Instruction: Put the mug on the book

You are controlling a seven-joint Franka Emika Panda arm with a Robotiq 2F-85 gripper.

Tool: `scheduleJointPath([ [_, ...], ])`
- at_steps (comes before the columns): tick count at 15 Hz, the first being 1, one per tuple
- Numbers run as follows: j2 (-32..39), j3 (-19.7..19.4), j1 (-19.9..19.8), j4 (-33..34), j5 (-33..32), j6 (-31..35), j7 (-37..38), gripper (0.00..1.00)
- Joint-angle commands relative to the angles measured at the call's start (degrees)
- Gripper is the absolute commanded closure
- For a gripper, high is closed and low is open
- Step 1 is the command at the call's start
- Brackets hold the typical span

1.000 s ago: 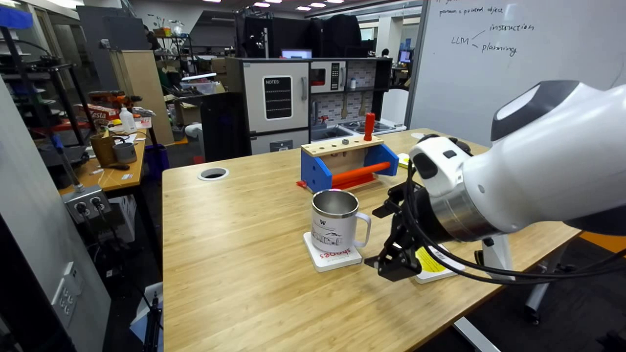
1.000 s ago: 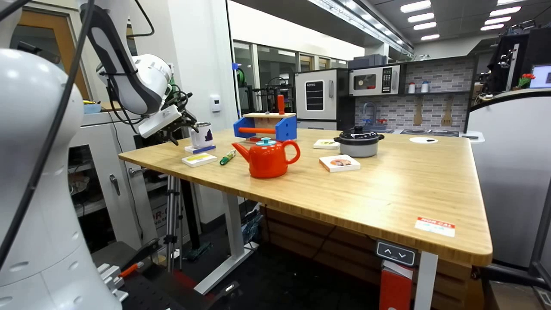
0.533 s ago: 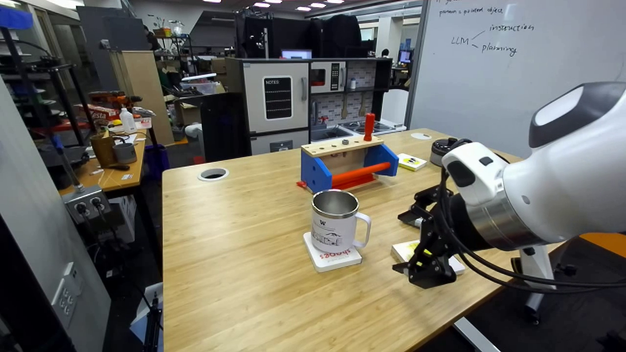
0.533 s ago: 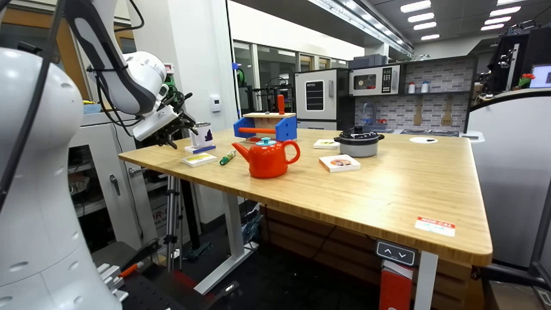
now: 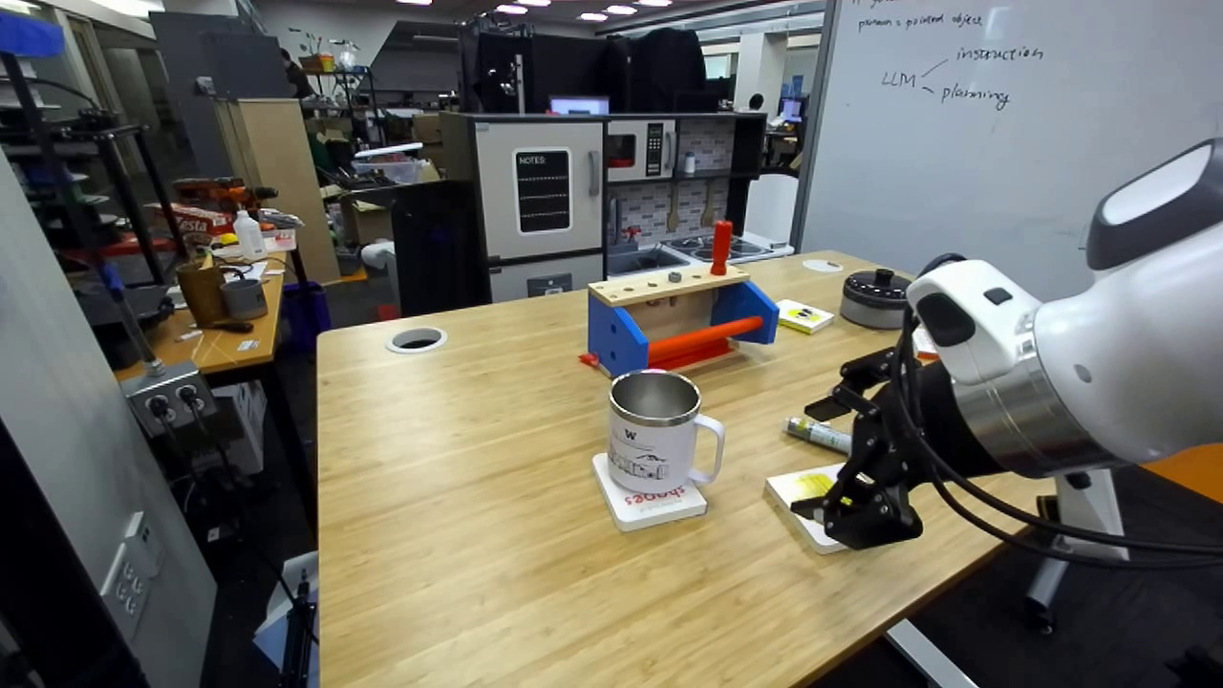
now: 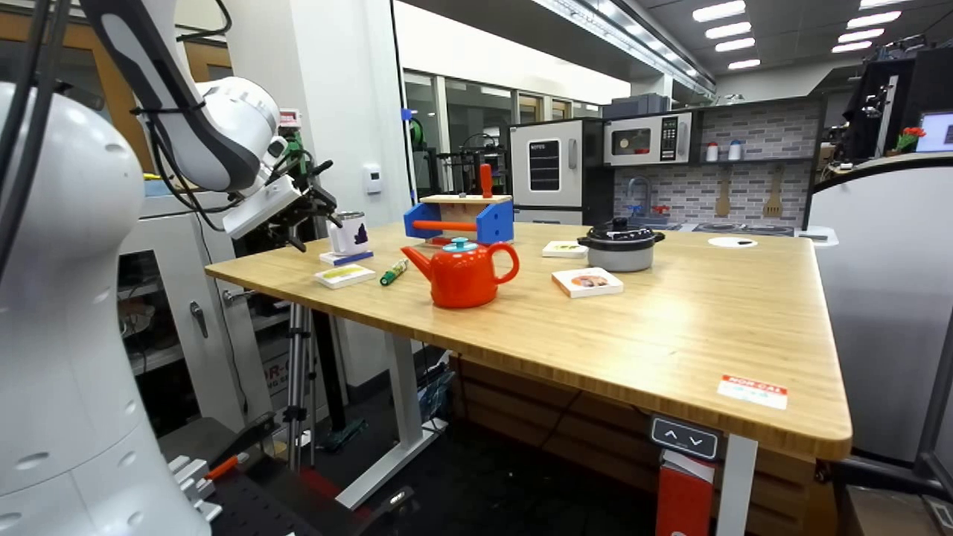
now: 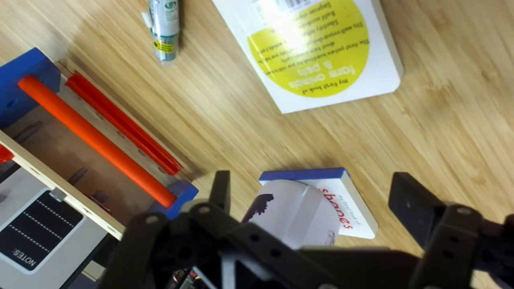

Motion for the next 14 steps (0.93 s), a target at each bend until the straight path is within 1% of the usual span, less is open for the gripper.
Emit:
scheduleJointPath([
  [1, -4.24, -0.17, -0.09, -3.00, 2.49, -3.56, 1.95, 0.00],
  [4, -6.71, -0.05, 0.20, -5.39, 5.21, -8.18, 3.73, 0.00],
  [6, -7.43, -0.16, 0.36, -6.14, 8.94, -9.02, 5.70, 0.00],
  [7, -5.53, -0.32, 0.00, -4.91, 6.18, -7.47, 4.30, 0.00],
  [9, -6.26, -0.30, 0.03, -5.39, 7.75, -7.92, 5.04, 0.00],
  [14, -6.31, -0.29, 0.03, -5.44, 7.80, -8.11, 5.73, 0.00],
])
